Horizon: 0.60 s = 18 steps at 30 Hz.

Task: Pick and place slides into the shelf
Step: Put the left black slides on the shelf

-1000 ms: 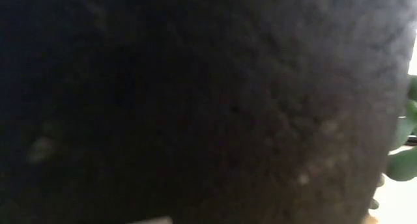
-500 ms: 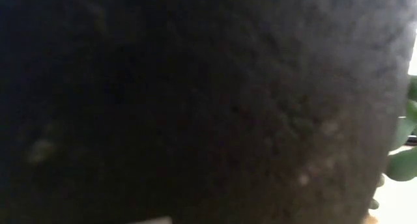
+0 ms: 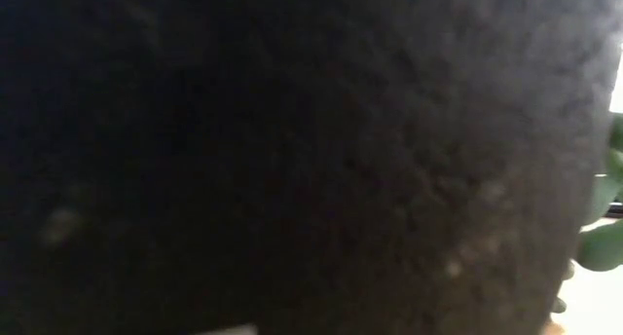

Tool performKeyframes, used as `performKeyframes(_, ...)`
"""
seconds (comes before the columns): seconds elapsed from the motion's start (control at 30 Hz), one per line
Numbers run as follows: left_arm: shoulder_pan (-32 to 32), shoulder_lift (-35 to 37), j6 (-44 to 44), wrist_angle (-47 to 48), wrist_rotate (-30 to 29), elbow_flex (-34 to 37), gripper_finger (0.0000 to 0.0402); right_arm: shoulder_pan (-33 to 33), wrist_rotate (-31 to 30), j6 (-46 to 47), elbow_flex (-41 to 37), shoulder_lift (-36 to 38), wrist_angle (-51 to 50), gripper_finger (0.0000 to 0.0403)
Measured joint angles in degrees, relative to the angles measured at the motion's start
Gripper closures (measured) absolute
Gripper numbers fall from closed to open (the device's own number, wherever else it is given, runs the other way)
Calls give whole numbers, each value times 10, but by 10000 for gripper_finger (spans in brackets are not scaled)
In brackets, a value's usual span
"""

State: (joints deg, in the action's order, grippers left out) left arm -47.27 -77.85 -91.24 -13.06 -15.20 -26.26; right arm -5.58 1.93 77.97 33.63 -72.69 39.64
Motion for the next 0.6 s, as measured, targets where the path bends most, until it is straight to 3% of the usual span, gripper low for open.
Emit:
performKeyframes(0.33, 0, 51, 83, 12, -7, 0, 399, 0, 1, 0, 0, 0, -1, 171)
performKeyframes(0.6, 0, 121, 198, 13, 40, 0, 400, 0, 2, -11, 0, 0, -7, 171)
